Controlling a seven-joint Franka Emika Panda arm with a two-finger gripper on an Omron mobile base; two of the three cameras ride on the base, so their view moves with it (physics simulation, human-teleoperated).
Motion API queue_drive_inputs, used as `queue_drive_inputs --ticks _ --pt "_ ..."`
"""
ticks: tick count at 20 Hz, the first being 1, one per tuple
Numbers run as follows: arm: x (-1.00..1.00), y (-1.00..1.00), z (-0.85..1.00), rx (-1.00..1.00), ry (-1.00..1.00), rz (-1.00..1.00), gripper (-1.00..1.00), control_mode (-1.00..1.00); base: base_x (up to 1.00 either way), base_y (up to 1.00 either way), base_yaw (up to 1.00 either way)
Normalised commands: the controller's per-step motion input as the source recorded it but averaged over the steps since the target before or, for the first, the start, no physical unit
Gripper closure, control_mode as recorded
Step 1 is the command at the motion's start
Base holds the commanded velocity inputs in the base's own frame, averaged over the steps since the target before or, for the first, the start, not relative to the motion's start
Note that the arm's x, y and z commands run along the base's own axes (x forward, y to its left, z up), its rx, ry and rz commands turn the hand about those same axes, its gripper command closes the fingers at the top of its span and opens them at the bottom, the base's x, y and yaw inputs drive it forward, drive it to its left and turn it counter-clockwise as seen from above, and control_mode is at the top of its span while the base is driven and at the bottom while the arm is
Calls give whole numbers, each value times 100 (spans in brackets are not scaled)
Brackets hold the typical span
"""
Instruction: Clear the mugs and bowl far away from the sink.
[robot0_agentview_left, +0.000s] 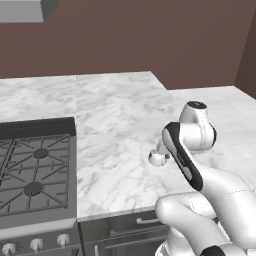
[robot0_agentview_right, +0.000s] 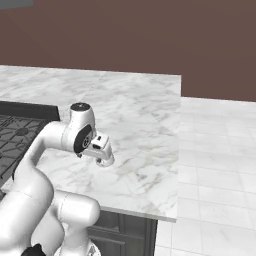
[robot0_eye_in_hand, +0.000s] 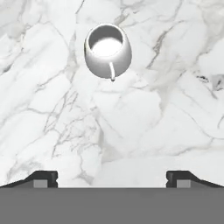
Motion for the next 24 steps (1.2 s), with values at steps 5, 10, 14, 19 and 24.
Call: queue_drive_inputs --ticks 5,10,14,19,24 --pt "-100 0 72 0 -33 0 -100 -100 0 0 0" --pt "-58 0 57 0 -11 0 -100 -100 0 0 0" --pt "-27 0 77 1 2 0 -100 -100 0 0 0" --pt "-26 3 69 1 5 0 -100 -100 0 0 0" --pt "-11 4 14 0 0 0 -100 -100 0 0 0"
